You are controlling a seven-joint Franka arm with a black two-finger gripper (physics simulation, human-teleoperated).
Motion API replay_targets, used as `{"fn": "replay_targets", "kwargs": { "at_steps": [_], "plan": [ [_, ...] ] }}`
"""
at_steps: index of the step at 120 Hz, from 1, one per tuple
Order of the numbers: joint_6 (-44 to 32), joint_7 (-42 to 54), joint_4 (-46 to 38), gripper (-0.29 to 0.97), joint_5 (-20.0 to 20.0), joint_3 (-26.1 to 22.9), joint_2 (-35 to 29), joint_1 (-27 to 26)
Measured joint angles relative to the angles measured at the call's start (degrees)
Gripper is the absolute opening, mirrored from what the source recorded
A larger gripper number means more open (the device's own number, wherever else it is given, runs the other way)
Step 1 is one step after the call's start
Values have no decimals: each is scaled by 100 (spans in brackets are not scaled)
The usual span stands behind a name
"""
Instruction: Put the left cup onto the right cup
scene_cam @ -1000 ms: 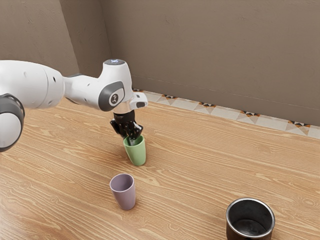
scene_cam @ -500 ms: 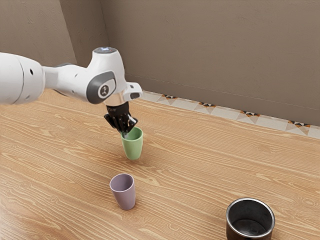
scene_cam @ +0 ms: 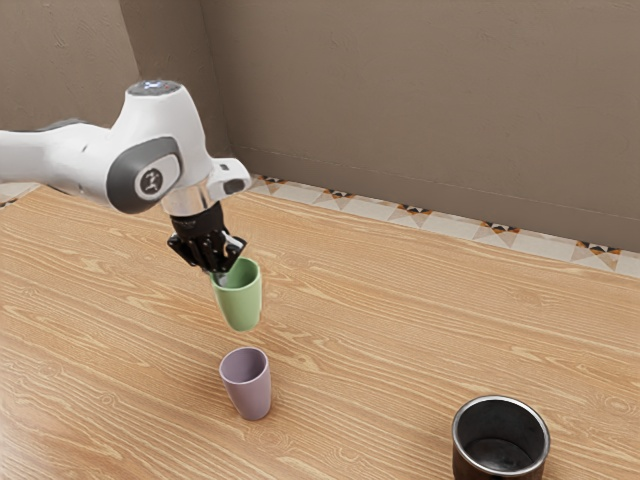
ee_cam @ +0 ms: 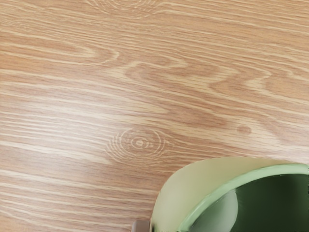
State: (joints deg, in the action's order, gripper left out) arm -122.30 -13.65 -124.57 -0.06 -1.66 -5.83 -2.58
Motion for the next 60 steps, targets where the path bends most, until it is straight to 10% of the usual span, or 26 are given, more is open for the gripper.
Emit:
{"fn": "replay_targets", "kwargs": {
  "at_steps": [60],
  "plan": [
    [28,-957,-866,-11,256,-202,-759,-96]
  ]
}}
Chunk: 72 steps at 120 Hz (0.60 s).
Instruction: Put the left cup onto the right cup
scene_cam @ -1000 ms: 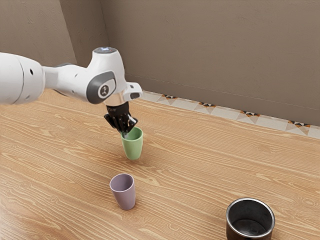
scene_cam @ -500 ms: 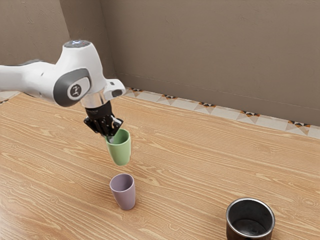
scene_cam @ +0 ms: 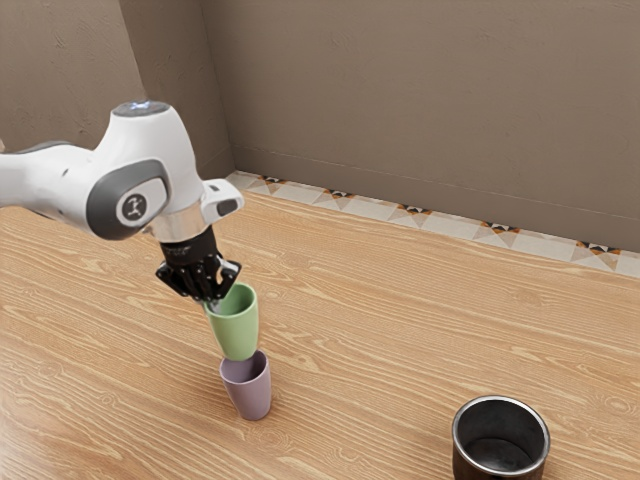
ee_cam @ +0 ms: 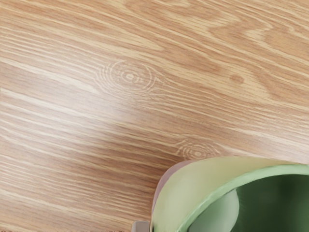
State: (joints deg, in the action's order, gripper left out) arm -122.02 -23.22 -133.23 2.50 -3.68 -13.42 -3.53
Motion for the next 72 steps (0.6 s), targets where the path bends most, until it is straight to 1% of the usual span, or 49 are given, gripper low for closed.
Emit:
{"fn": "replay_targets", "kwargs": {
  "at_steps": [25,52,72],
  "plan": [
    [-10,-292,-131,-11,146,-6,15,-61],
    [-67,-516,-171,-10,208,-8,87,-77],
    [-67,-585,-196,27,253,-17,59,-78]
  ]
}}
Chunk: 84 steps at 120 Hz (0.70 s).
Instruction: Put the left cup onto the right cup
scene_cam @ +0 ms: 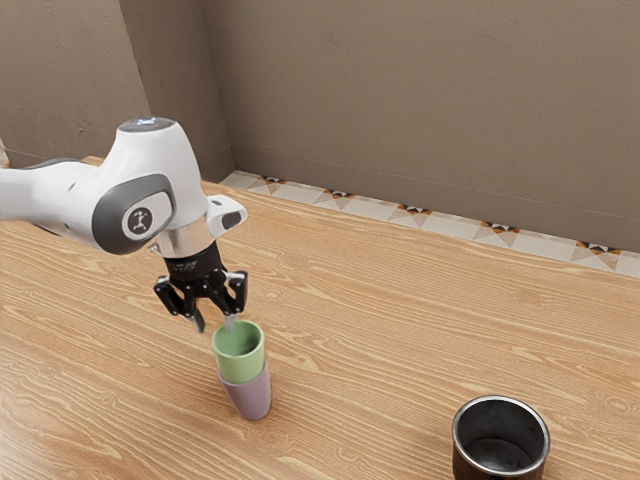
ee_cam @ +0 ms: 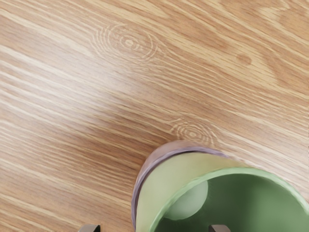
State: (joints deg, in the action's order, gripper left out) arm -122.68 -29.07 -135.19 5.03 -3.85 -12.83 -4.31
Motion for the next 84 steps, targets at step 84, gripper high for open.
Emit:
{"fn": "replay_targets", "kwargs": {
  "at_steps": [84],
  "plan": [
    [1183,780,3409,66,-1109,487,1324,-160]
  ]
}}
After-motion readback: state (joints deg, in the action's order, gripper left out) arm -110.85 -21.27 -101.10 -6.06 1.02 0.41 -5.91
